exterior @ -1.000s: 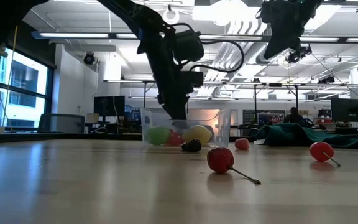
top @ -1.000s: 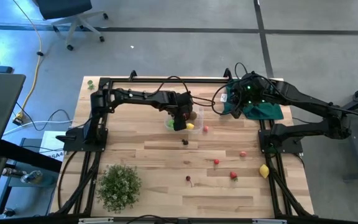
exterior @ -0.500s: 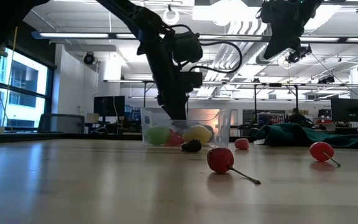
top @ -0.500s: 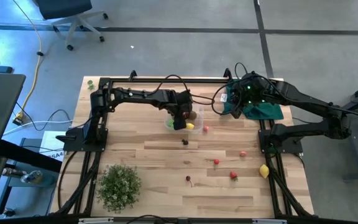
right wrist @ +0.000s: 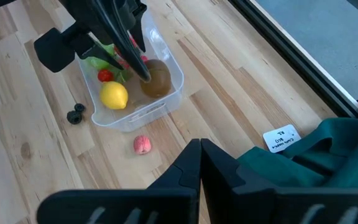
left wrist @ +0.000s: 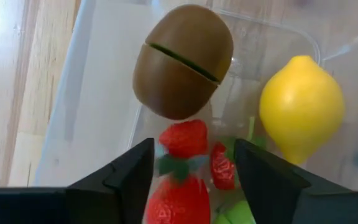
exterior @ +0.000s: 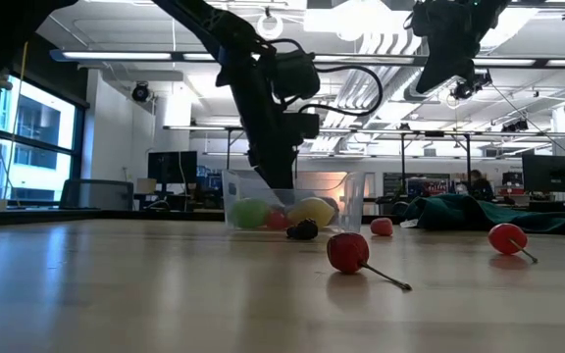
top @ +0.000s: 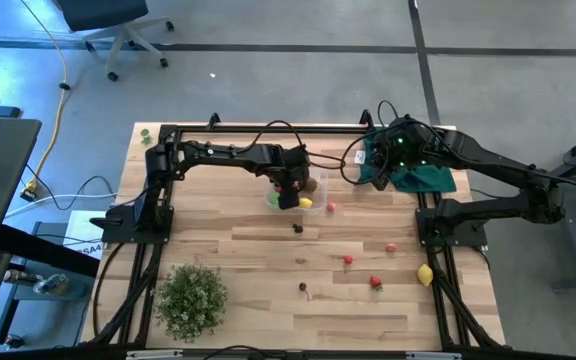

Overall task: Pick and placing Produce into tupperware
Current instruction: Put the blackberry into the transparent bin

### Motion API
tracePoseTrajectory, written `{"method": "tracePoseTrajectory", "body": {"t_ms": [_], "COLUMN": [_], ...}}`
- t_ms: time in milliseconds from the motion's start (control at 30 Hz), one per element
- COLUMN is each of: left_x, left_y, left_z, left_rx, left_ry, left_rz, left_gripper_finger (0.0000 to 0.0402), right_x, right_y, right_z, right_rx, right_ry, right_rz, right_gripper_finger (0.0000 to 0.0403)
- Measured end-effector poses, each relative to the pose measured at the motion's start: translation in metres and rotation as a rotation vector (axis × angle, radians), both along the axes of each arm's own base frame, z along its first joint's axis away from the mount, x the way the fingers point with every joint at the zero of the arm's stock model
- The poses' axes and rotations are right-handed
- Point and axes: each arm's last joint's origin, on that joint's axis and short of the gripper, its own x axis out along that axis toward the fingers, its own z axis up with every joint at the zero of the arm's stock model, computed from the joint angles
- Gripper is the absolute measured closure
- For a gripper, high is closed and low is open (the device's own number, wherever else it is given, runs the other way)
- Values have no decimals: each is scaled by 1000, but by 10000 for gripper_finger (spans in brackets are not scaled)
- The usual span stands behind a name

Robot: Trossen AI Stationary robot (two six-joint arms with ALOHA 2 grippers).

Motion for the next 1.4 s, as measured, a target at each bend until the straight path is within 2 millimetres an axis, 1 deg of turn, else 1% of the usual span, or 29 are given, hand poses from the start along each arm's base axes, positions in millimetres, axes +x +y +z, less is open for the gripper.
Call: {"method": "tracePoseTrajectory", "body": {"t_ms": [100, 200, 333, 433, 600, 767, 833, 933, 1000, 1067, 1133, 1233, 1333, 1400], "left_x": [0, 0, 0, 2, 9, 16, 18, 20, 20, 19, 20, 19, 18, 14], "left_y": [0, 0, 0, 1, 3, 4, 0, -14, -27, -39, -52, -71, -87, -94], "left_z": [0, 0, 2, 9, 37, 79, 96, 118, 126, 129, 130, 120, 110, 101], "left_rx": [17, 18, 11, 11, 18, 46, 56, 61, 53, 50, 45, 32, 49, 37], "left_ry": [10, 10, -2, -12, -34, -59, -60, -55, -34, -7, 12, 63, 79, 94], "left_rz": [-9, -10, -14, -16, -20, -63, -93, -147, -180, -225, -257, -276, -249, -214], "left_gripper_finger": [166, 159, 168, 181, 204, 221, 224, 225, 224, 225, 227, 232, 236, 236], "right_x": [0, 0, 0, 0, 0, 0, 0, 0, 0, 0, 0, 0, 0, 0], "right_y": [0, 0, 0, 0, 0, 0, 0, 0, 0, 0, 0, 0, 0, 0], "right_z": [0, 0, 0, 0, 0, 0, 0, 0, 0, 0, 0, 0, 0, 0], "right_rx": [0, 0, 0, 0, 0, 0, 0, 0, 0, 0, 0, 0, 0, 0], "right_ry": [0, 0, 0, 0, 0, 0, 0, 0, 0, 0, 0, 0, 0, 0], "right_rz": [0, 0, 0, 0, 0, 0, 0, 0, 0, 0, 0, 0, 0, 0], "right_gripper_finger": [402, 402, 402, 402, 402, 402, 402, 402, 402, 402, 402, 402, 402, 402]}}
